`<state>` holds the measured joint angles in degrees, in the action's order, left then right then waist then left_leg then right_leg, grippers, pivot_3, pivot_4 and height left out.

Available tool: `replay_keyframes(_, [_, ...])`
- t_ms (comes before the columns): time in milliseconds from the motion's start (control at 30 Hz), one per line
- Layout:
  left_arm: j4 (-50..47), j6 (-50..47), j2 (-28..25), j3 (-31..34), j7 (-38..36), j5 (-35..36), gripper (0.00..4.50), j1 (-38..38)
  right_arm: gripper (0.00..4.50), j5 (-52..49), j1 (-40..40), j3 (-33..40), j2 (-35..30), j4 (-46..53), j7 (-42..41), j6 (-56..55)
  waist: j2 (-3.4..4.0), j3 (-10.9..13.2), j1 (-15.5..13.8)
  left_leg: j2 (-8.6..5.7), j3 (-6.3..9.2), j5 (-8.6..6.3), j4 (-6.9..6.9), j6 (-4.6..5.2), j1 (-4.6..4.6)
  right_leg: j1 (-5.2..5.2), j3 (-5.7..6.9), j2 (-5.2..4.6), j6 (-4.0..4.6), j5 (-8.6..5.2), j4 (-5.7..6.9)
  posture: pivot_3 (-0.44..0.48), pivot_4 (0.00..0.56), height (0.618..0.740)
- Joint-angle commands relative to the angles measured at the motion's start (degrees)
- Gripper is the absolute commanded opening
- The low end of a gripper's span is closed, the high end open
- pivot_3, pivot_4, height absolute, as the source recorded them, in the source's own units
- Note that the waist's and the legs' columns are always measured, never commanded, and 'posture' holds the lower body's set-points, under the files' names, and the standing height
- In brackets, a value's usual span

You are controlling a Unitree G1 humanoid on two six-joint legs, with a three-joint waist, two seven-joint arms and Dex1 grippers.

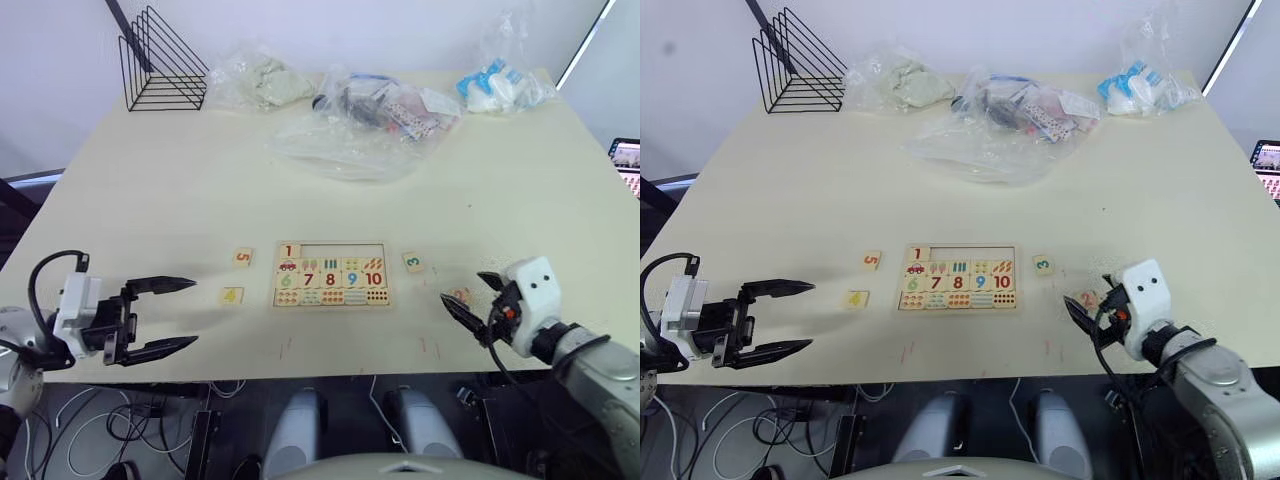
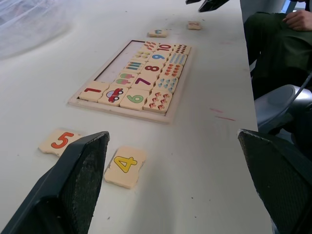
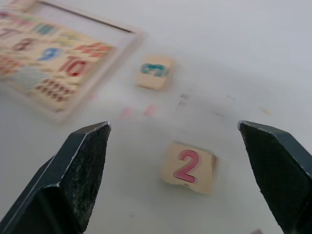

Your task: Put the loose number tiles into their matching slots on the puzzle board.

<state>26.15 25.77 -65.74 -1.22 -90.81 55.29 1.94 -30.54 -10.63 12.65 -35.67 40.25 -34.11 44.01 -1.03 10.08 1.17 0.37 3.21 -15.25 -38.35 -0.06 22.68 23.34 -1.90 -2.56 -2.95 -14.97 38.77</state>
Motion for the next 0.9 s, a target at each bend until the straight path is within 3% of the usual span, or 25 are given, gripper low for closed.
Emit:
replay_keyframes(33, [0.51, 1.65, -0.95, -0.31, -1.69, 1.19, 4.50, -0.12, 4.38, -0.32, 2.69, 1.21, -5.90, -7.28, -14.12, -10.58, 0.00, 0.00, -0.01, 0.00, -0.01, 0.00, 0.00, 0.00, 0.00, 0.00, 0.00, 0.00, 0.00, 0.00, 0.00, 0.000, 0.150, 0.740])
replay_keyframes(300, [1.01, 2.59, -0.76, -0.87, -1.69, 1.55, 4.50, 0.10, 4.38, 4.68, 14.26, -7.09, -15.95, -26.83, -36.88, -26.92, 0.01, 0.02, -0.01, 0.01, -0.01, 0.00, 0.01, 0.00, 0.00, 0.01, 0.00, 0.02, 0.00, 0.00, -0.01, 0.000, 0.150, 0.740])
replay_keyframes(500, [0.32, 2.56, -0.25, -0.21, -1.69, 2.04, 4.50, 0.77, 4.38, 11.82, 25.28, -15.39, -16.84, -41.94, -49.73, -41.56, 0.05, 0.05, 0.02, 0.00, -0.05, 0.00, -0.02, 0.00, 0.00, 0.00, -0.01, -0.01, -0.01, 0.01, 0.01, 0.000, 0.150, 0.740])
replay_keyframes(900, [-0.85, 1.44, -0.11, 1.30, -1.69, 1.87, 4.50, 0.35, 4.38, 20.14, 39.83, -24.55, -13.46, -64.99, -58.38, -61.24, 0.12, 0.09, -0.08, 0.00, -0.14, 0.00, -0.03, 0.00, -0.03, 0.04, -0.04, 0.00, 0.01, 0.02, 0.06, 0.000, 0.150, 0.740])
